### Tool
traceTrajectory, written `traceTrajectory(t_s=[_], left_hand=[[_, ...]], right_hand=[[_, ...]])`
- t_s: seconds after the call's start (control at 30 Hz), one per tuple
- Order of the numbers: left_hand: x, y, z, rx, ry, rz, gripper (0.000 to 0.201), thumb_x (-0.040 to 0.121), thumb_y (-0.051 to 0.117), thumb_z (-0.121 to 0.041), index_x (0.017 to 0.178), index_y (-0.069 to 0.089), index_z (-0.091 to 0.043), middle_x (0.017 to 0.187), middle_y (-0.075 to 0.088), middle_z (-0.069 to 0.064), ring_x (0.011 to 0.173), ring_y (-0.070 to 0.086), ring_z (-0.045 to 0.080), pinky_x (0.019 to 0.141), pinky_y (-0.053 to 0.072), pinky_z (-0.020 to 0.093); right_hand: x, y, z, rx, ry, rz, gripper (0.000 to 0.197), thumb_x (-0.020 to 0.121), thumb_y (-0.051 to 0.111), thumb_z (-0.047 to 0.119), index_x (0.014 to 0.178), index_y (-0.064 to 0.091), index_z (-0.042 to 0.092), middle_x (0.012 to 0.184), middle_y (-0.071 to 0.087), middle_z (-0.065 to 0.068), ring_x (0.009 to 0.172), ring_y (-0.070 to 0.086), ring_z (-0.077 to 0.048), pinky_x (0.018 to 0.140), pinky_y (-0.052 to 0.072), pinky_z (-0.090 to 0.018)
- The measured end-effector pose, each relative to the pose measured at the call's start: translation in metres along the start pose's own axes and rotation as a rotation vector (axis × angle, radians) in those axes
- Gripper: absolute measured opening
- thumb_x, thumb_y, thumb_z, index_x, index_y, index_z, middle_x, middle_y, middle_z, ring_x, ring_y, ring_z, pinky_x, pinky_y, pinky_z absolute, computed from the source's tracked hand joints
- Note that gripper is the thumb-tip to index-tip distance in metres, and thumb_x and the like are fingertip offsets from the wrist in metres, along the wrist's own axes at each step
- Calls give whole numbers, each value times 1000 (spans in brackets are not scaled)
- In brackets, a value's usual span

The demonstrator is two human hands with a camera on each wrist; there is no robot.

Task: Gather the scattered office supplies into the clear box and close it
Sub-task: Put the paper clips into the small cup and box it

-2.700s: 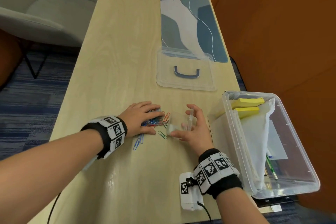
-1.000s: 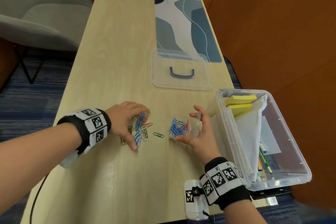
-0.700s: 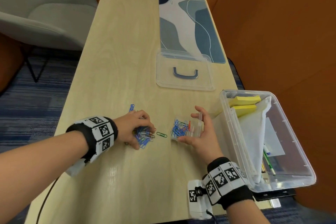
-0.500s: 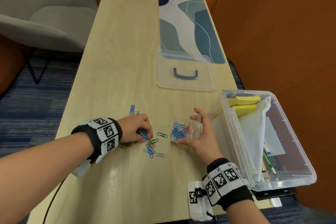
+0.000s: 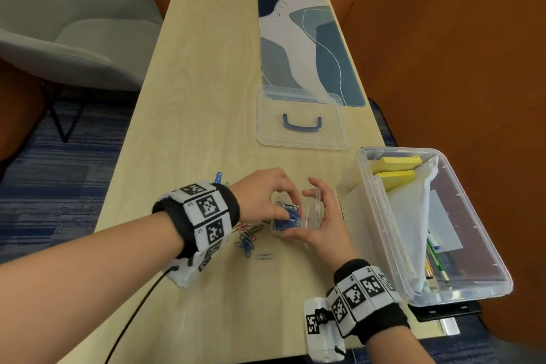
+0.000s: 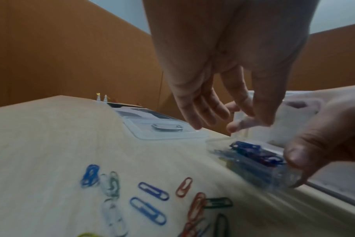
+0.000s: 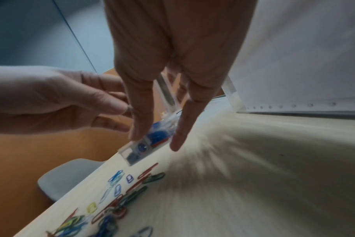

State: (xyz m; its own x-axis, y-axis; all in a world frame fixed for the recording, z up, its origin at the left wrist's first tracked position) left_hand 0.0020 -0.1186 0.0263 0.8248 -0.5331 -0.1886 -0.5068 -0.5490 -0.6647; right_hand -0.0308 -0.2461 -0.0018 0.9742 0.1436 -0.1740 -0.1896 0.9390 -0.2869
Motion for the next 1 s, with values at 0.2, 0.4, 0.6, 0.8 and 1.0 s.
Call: traceTrajectory(t_s=[0.2,0.4,0.6,0.8,1.0], left_hand=[[-21,20,24,106,46,117,13,74,72,-17,86,75,-17,81,59,-3,88,57,18,84,42,21],[-36,75,30,279,187,371,23,85,58,-14,103,71,-10,113,62,11,111,48,26,95,38,30],[-14,32,50,320,36,148,28,88,57,-19,114,64,-14,116,55,6,116,46,18,97,39,27],[-8,56,44,422,109,284,45,87,57,-25,131,49,-17,138,43,2,128,36,20,107,29,26],[-32,8,78,252,-32,88,62,70,53,-61,113,60,-17,119,55,-2,114,47,12,100,37,22]], right_hand=[[-3,-19,-14,17,14,-187,91,56,80,-11,125,37,30,107,47,10,86,57,9,70,45,-3],[-1,-22,-14,4,3,-226,92,57,82,-6,127,36,32,107,47,15,87,52,20,71,42,2],[-4,-27,-12,1,15,-229,93,59,81,-5,132,35,29,109,46,16,89,54,12,80,46,-12],[-2,-30,-10,5,32,-234,93,58,81,-6,131,35,30,109,47,16,99,53,1,96,48,-34],[0,-28,-11,1,56,-220,94,58,83,-4,132,36,30,111,48,18,101,57,-12,98,47,-45]])
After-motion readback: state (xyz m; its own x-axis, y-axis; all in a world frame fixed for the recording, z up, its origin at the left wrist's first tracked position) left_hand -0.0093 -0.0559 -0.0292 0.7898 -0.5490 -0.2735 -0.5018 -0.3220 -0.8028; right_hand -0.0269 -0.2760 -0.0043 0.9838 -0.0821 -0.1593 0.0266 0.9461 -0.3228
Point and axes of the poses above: each hand's wrist, its own x-axis towards the middle knuckle, its own y-axis out of the palm, z = x × y, the point moved 6 cm from there along x, towards the middle knuckle
